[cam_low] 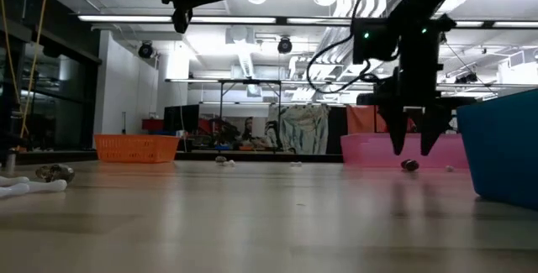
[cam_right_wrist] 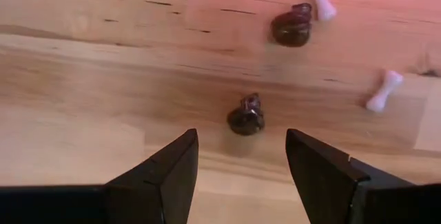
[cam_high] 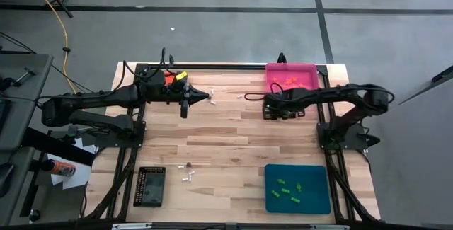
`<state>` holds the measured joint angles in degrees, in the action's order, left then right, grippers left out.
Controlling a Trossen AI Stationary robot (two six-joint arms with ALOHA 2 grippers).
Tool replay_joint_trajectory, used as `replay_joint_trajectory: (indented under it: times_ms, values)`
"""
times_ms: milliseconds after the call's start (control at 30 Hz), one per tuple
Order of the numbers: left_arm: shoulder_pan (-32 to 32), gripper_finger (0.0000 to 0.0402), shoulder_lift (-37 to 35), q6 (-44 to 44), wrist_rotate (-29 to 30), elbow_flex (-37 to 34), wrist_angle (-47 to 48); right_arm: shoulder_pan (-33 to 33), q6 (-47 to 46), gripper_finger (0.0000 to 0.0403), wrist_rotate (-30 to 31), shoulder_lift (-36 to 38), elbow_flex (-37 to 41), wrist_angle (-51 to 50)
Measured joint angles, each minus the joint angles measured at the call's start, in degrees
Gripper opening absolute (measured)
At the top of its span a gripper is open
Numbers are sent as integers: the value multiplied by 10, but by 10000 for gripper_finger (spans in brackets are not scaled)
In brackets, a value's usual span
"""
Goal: Sort Halloween decoration
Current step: Put the black skull toy into the orange bin
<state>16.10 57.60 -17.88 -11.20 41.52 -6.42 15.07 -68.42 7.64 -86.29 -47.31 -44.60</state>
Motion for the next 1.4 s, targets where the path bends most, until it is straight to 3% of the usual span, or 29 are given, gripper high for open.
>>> replay_joint_trajectory:
  times_ms: [567, 700, 1033, 1400]
  values:
    - [0, 0, 0, 13, 0, 0, 24, 15, 14, 207, -17, -75, -7, 32]
    - [0, 0, 0, 20, 0, 0, 23, 14, 14, 176, -16, -76, -7, 35]
    - [0, 0, 0, 20, 0, 0, 23, 14, 29, 55, -6, -77, -7, 34]
    - [0, 0, 0, 20, 0, 0, 23, 12, 44, 37, -26, -77, -6, 26]
